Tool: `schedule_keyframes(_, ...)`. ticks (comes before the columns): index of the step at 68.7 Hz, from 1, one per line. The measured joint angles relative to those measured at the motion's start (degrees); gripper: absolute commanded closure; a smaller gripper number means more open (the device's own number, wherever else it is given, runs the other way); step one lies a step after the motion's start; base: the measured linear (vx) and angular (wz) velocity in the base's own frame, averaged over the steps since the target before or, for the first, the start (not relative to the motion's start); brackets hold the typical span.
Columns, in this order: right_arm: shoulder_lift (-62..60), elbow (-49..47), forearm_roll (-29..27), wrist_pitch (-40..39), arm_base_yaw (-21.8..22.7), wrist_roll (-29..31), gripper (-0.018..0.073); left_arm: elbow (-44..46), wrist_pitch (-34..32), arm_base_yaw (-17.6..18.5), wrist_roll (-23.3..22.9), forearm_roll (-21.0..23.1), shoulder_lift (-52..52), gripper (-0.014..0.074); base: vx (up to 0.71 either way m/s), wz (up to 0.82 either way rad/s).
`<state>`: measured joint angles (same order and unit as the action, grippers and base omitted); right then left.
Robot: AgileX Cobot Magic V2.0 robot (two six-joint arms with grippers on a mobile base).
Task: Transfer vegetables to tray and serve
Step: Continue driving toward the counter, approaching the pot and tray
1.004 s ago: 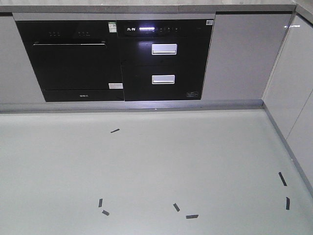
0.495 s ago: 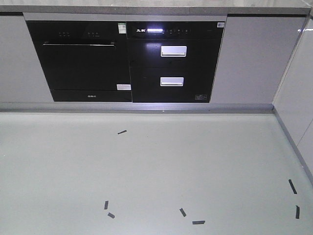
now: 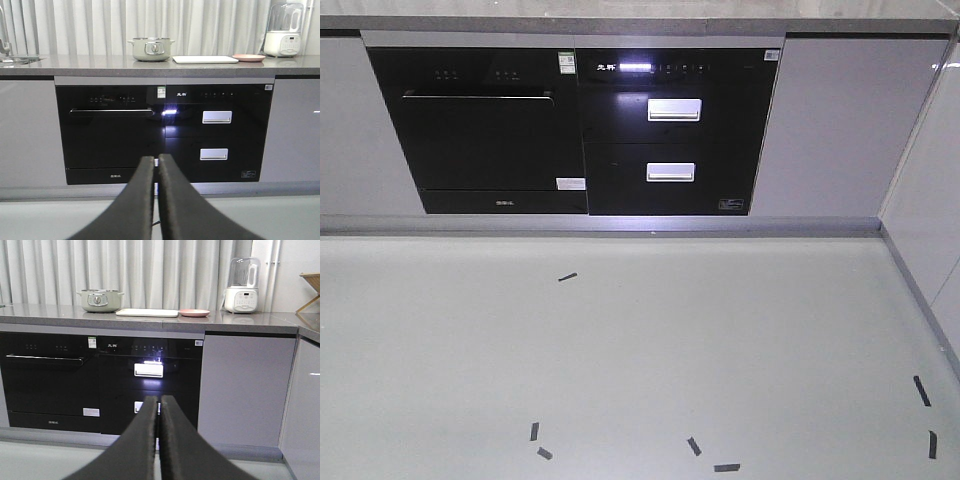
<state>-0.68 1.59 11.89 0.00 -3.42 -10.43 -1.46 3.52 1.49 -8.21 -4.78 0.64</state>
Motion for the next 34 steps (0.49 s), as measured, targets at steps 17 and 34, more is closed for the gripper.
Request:
schedule_keyframes(17, 0.00, 0.00, 0.00, 0.00, 0.00, 0.00, 0.0562, 0.00, 0.00, 0.00, 0.00, 0.00, 0.00, 0.0602, 0.10, -0.01)
schedule_keyframes(34, 0.00, 0.00, 0.00, 0.00, 0.00, 0.00, 0.0562, 0.00, 0.00, 0.00, 0.00, 0.00, 0.00, 0.0602, 0.11, 0.01)
